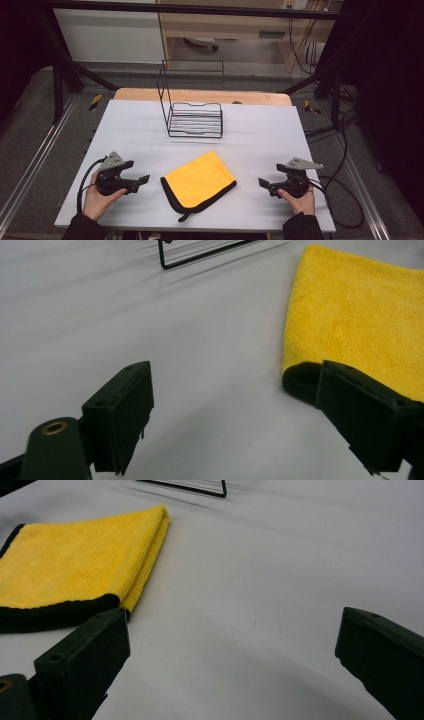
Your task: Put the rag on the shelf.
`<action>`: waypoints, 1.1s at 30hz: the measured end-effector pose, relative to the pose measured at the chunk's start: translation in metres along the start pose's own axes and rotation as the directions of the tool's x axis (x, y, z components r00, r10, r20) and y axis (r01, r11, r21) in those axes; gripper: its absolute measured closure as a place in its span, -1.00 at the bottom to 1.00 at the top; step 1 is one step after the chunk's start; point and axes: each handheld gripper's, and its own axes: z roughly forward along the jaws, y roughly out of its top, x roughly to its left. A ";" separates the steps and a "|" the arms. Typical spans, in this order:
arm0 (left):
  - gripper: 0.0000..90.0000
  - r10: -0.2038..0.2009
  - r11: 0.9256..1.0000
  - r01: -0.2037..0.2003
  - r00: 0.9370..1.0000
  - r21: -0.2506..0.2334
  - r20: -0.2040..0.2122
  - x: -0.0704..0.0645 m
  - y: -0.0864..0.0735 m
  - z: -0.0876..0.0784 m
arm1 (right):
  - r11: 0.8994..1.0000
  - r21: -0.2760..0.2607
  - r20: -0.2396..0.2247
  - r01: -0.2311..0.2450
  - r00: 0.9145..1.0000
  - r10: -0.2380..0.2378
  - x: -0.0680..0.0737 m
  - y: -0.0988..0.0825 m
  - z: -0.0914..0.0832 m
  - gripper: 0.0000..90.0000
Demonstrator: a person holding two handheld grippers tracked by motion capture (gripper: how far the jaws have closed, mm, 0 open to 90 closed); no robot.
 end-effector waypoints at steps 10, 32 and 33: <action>-0.33 0.024 0.998 -0.026 0.999 0.053 0.032 -0.029 0.020 0.016 | 1.000 0.007 -0.004 -0.007 1.000 0.007 0.002 -0.001 0.002 -0.95; 0.46 0.013 0.980 -0.036 0.993 0.198 0.114 -0.047 0.023 0.071 | 0.998 0.052 -0.010 0.032 0.999 -0.032 0.035 0.011 0.023 -0.80; 0.47 0.019 0.979 -0.041 0.994 0.201 0.109 -0.049 0.023 0.071 | 0.998 0.054 -0.010 0.032 0.999 -0.032 0.038 0.012 0.025 -0.80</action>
